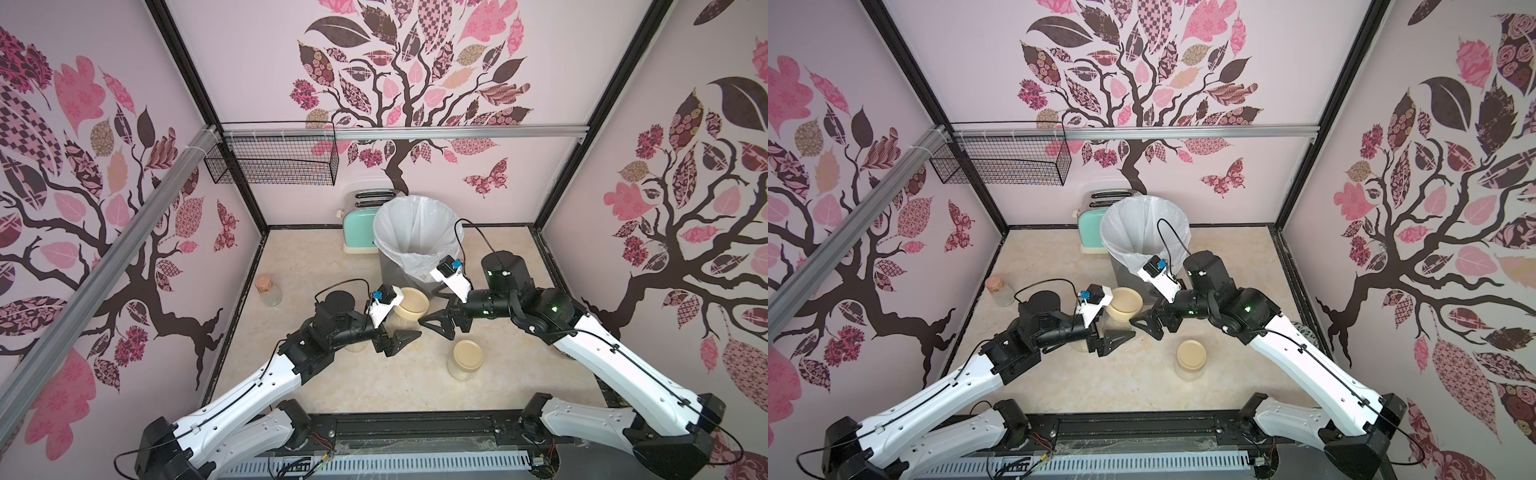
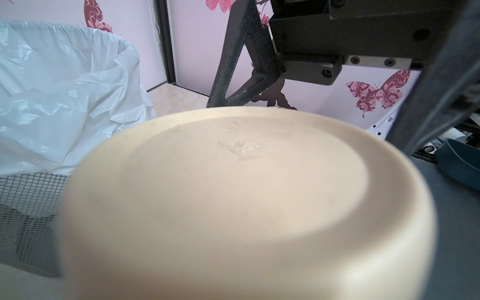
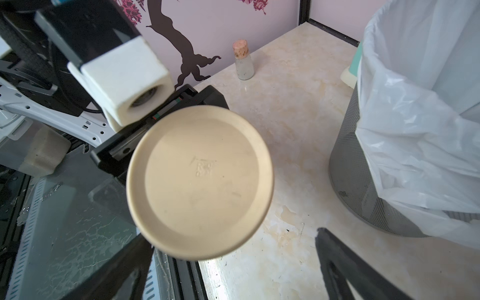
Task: Empty moldy rice from jars
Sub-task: Unscrew the lid from the jar.
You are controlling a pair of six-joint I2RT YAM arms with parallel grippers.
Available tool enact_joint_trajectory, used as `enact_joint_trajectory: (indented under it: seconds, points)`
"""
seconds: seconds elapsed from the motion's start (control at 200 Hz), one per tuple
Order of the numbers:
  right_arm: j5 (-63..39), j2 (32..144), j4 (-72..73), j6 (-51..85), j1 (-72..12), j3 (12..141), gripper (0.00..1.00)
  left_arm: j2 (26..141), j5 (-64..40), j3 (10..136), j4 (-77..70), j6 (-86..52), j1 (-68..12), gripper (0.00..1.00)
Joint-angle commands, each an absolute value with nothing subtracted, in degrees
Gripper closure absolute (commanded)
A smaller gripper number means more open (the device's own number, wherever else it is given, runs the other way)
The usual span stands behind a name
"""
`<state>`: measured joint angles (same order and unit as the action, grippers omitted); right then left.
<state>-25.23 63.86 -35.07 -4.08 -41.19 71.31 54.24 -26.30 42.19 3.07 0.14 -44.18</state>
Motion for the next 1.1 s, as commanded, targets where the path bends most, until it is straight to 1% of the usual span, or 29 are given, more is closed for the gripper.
enact_joint_trajectory:
  seconds: [0.0, 0.09, 0.295, 0.425, 0.75, 1.095]
  points:
    - [-18.1, 63.9, -35.2, -4.0, -40.7, 72.1, 0.01, 52.4, -30.2, 43.2, -2.2, 1.2, -44.6, 0.41]
    - [-17.3, 63.8, -35.9, -3.8, -40.7, 72.8, 0.01, 52.4, -29.8, 43.2, -1.9, 1.4, -44.7, 0.41]
    - [-27.6, 64.6, -37.3, -0.2, -40.7, 75.7, 0.0, 52.6, -29.2, 42.8, -2.3, 1.3, -44.6, 0.41]
    - [-29.9, 65.5, -35.6, 3.1, -41.1, 77.1, 0.0, 53.1, -29.2, 42.9, -2.5, 1.3, -44.6, 0.41]
    - [-24.8, 71.2, -36.7, 3.8, -46.7, 82.3, 0.0, 54.0, -28.8, 43.1, -3.1, 1.4, -44.6, 0.41]
    - [-21.5, 72.3, -36.5, 5.9, -47.3, 82.4, 0.02, 54.4, -28.7, 43.3, -3.5, 1.3, -44.6, 0.41]
